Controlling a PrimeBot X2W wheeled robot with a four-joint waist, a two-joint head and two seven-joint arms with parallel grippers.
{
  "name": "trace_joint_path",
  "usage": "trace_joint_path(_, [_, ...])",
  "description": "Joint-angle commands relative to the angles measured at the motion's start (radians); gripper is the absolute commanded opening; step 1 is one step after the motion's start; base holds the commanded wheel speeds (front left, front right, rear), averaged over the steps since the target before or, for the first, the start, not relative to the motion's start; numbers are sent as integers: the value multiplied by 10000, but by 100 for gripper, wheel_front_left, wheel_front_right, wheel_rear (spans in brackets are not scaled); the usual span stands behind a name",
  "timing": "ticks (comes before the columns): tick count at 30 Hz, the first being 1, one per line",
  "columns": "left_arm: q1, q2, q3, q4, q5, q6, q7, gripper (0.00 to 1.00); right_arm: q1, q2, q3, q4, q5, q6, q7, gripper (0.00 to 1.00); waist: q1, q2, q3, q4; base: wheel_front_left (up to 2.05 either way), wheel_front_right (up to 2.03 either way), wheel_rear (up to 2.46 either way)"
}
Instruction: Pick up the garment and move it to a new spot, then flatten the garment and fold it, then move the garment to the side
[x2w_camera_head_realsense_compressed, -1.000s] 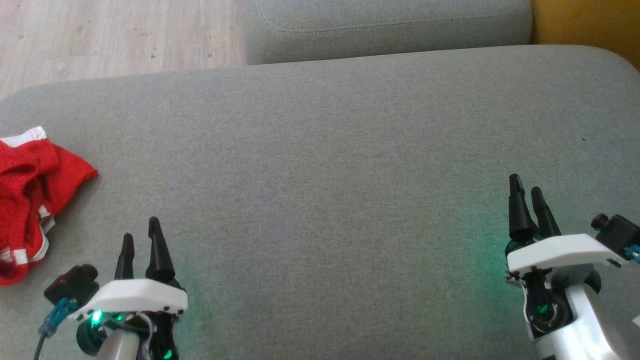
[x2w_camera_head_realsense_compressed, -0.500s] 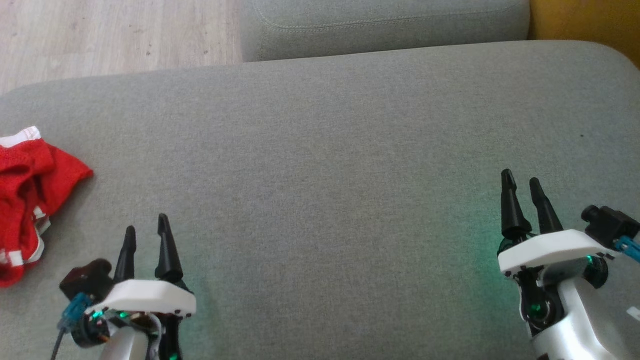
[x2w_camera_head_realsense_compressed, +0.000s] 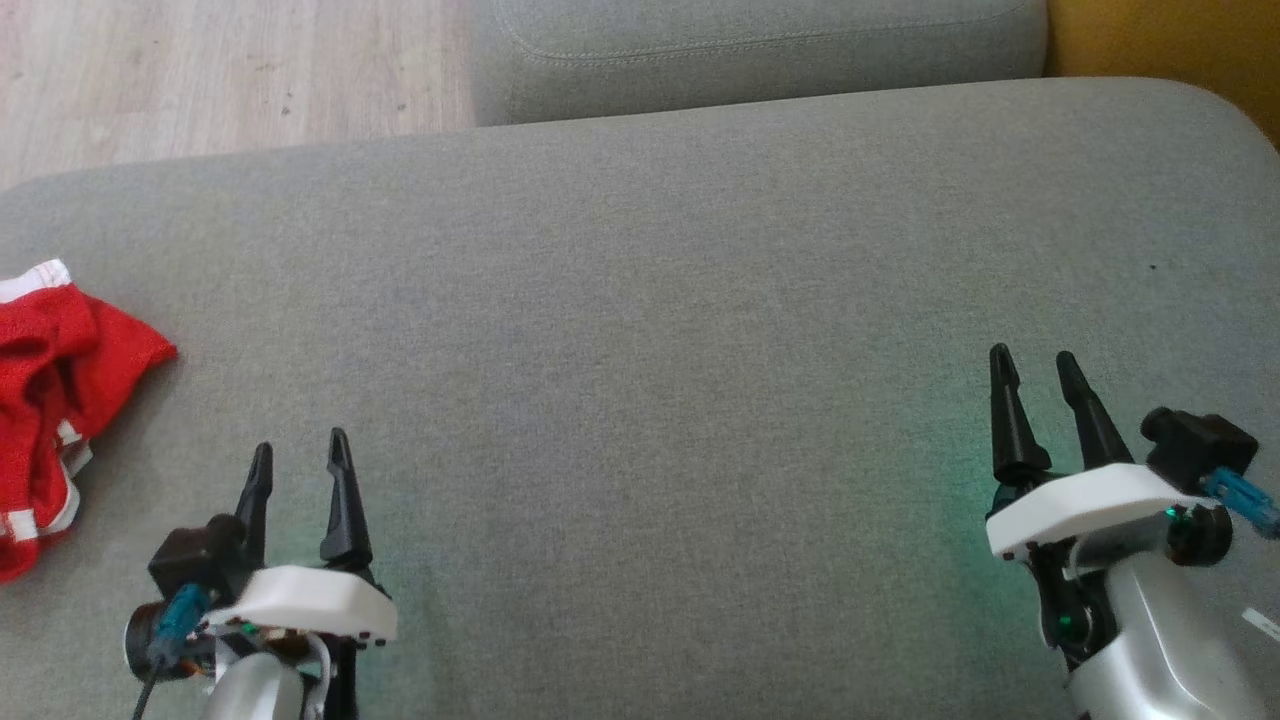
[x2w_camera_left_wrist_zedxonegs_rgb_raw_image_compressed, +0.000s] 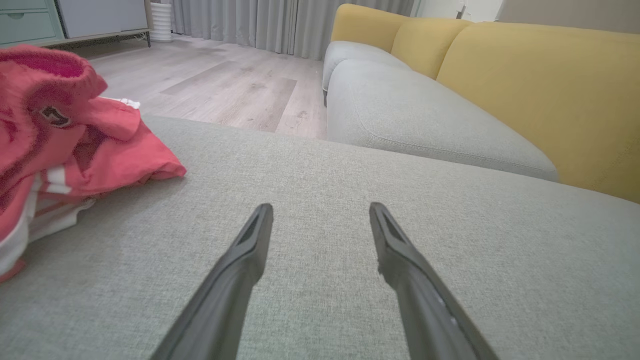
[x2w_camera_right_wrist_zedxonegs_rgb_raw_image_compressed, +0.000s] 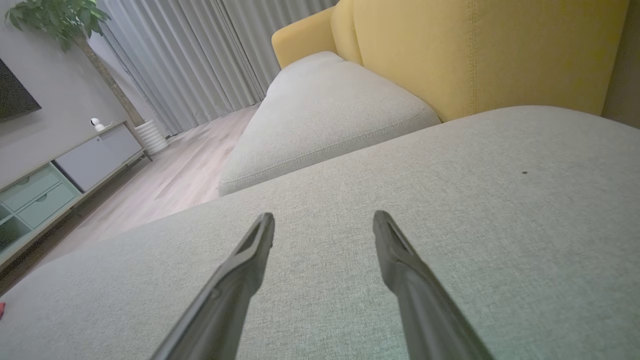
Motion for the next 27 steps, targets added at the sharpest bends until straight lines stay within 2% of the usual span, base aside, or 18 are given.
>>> trace_joint_path(1, [-569, 228, 175, -257, 272, 65, -184, 100, -531, -174, 205, -240, -225, -4, -201, 100, 1, 0, 14, -7, 0, 0, 0])
trace_joint_path(27, [-396, 65, 332, 77, 3224, 384, -916, 100, -771, -169, 374, 564, -3132, -6, -929, 100, 1, 0, 150, -57, 0, 0, 0])
